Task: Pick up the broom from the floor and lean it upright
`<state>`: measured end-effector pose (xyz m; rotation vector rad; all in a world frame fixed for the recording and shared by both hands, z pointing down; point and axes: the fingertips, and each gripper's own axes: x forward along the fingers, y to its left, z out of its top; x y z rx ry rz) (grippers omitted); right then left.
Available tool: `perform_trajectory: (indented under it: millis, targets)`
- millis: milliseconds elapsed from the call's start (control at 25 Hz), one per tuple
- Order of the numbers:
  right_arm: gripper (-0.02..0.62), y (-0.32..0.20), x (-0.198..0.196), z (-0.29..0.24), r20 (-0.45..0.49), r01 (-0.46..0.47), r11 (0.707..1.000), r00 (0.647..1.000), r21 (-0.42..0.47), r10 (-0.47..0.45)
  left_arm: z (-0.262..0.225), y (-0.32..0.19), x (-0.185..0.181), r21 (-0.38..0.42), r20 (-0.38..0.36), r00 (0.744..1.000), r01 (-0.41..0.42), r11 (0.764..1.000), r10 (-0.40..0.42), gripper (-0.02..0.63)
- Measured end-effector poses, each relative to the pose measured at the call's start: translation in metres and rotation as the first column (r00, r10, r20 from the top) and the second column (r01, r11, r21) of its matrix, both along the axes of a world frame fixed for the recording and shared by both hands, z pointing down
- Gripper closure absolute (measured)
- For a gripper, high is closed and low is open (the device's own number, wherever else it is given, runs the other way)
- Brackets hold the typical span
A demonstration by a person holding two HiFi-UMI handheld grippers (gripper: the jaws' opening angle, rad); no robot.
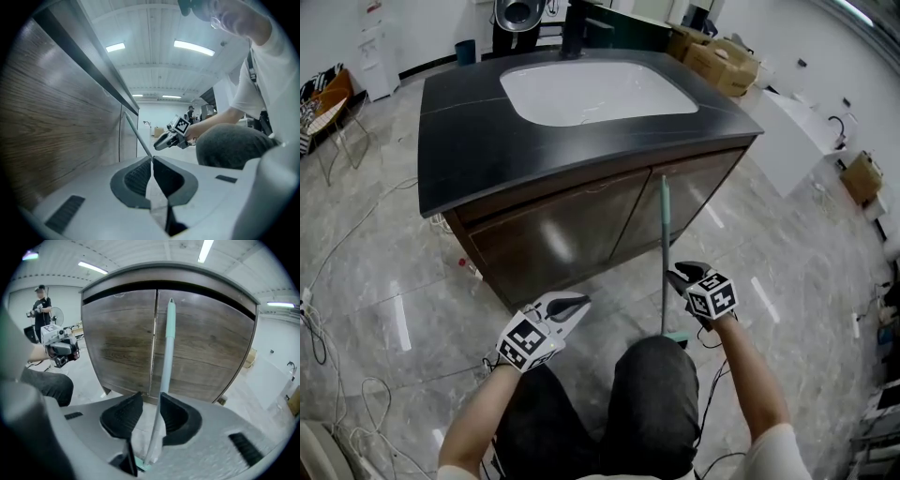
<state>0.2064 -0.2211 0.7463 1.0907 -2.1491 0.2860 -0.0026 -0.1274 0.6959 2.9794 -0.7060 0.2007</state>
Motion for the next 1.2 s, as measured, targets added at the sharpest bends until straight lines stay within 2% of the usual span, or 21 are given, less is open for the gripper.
perform_trajectory:
  millis: [240, 560, 760, 920, 1000, 1200]
  targets:
    - [0.526, 0.014, -0.015, -0.024, 0.087, -0.004, 0.998, 0.996, 0.066, -0.001, 0.008, 0.005, -0.006, -0.002, 0.025, 1.0, -0.009, 1.0, 0.009, 0.592]
    - [0.578, 0.026, -0.024, -0.012, 0.16, -0.006, 0.994, 0.987, 0.106, -0.011, 0.032, 0.001, 0.011, 0.013, 0.069, 0.996, -0.062, 0.998, 0.061, 0.593]
    - [0.594, 0.033, -0.021, -0.004, 0.204, -0.01, 0.992, 0.979, 0.126, -0.016, 0.044, -0.004, 0.023, 0.003, 0.038, 0.996, -0.085, 0.996, 0.085, 0.592]
    - [0.595, 0.031, -0.016, -0.014, 0.224, 0.0, 0.989, 0.974, 0.145, -0.033, 0.04, -0.015, 0.042, 0.017, 0.031, 0.995, -0.097, 0.995, 0.096, 0.592]
    - [0.595, 0.03, -0.017, -0.024, 0.234, 0.011, 0.99, 0.971, 0.142, -0.044, 0.036, -0.018, 0.05, -0.003, 0.018, 0.995, -0.096, 0.995, 0.096, 0.594]
    - [0.595, 0.03, -0.017, -0.064, 0.244, 0.039, 0.994, 0.968, 0.099, -0.062, -0.014, -0.015, 0.066, -0.061, -0.012, 0.994, -0.108, 0.992, 0.107, 0.593]
